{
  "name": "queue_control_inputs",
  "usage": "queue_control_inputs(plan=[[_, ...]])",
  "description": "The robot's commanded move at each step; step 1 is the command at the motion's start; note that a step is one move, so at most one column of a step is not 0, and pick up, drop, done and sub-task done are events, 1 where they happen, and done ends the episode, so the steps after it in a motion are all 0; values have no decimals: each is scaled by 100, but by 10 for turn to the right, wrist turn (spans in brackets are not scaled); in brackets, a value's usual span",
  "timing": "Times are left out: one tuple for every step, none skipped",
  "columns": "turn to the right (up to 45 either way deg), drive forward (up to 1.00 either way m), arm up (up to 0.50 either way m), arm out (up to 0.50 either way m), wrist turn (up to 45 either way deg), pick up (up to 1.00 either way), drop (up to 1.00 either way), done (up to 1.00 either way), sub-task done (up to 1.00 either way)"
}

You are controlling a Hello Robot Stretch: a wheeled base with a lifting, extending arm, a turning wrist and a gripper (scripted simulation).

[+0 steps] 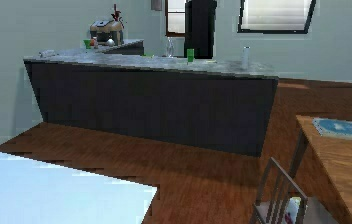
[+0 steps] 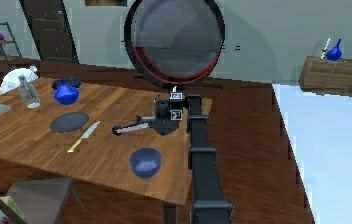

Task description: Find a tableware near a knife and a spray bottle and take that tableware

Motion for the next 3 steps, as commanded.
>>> queue_control_inputs(plan=[[0, 0, 0, 0, 120, 0, 0, 0, 0], [0, 0, -30, 0, 0, 0, 0, 0, 0], [0, 0, 0, 0, 0, 100, 0, 0, 0]])
